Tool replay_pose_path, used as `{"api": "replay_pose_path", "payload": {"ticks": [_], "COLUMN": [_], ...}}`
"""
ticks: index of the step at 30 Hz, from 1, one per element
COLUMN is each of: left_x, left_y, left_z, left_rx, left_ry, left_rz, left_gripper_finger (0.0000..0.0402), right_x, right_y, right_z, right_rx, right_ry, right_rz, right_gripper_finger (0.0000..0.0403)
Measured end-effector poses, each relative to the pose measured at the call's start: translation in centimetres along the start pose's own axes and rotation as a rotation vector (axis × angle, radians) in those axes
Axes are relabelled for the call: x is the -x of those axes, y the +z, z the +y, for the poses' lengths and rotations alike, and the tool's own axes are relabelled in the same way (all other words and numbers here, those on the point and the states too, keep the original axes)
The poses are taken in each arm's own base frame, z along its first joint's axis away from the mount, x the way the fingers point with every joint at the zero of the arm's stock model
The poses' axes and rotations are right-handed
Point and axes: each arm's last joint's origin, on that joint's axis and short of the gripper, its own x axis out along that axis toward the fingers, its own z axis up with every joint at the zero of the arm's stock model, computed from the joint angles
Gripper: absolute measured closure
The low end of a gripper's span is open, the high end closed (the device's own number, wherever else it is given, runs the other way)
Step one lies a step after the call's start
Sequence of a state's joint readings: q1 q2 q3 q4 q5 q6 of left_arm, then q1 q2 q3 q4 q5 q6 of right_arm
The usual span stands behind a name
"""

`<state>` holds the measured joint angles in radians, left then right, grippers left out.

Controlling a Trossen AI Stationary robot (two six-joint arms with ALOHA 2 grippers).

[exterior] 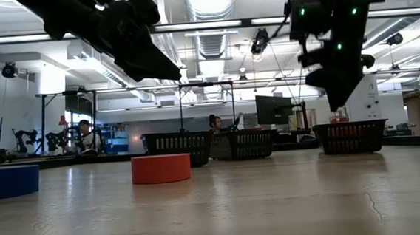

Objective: Pick and place Stapler, Stapler remover, tape
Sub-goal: Put the orange tape into the right black basket

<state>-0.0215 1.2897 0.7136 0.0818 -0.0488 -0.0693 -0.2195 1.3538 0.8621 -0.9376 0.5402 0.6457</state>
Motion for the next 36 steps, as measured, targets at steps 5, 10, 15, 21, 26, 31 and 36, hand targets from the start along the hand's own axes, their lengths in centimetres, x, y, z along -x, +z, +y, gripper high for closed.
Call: {"api": "replay_pose_path", "payload": {"ticks": [5, 10, 15, 21, 26, 31, 36], "left_x": [0.1, 0.4, 0.7, -0.1, -1.4, -2.9, -4.3], "left_y": [-0.1, -0.4, -1.1, -2.1, -3.1, -3.7, -4.7], "left_z": [-1.6, -4.0, -6.8, -8.1, -8.1, -8.4, -8.3], "left_rx": [-0.067, -0.119, -0.170, -0.216, -0.167, -0.170, -0.185], "left_ry": [-0.060, -0.147, -0.244, -0.280, -0.264, -0.248, -0.151], "left_rz": [0.002, 0.004, 0.019, 0.057, 0.111, 0.148, 0.190], "left_gripper_finger": [0.0273, 0.0273, 0.0273, 0.0273, 0.0273, 0.0273, 0.0273], "right_x": [3.3, 5.9, 7.0, 6.5, 4.9, 3.6, 4.0], "right_y": [-0.4, -1.6, -3.2, -4.9, -5.5, -5.8, -5.7], "right_z": [0.7, 2.7, 5.3, 7.8, 9.4, 10.7, 11.4], "right_rx": [-0.056, -0.061, 0.032, 0.129, 0.220, 0.287, 0.328], "right_ry": [0.122, 0.298, 0.414, 0.420, 0.360, 0.333, 0.452], "right_rz": [-0.111, -0.234, -0.306, -0.294, -0.262, -0.228, -0.145], "right_gripper_finger": [0.0277, 0.0284, 0.0287, 0.0278, 0.0272, 0.0272, 0.0272]}}
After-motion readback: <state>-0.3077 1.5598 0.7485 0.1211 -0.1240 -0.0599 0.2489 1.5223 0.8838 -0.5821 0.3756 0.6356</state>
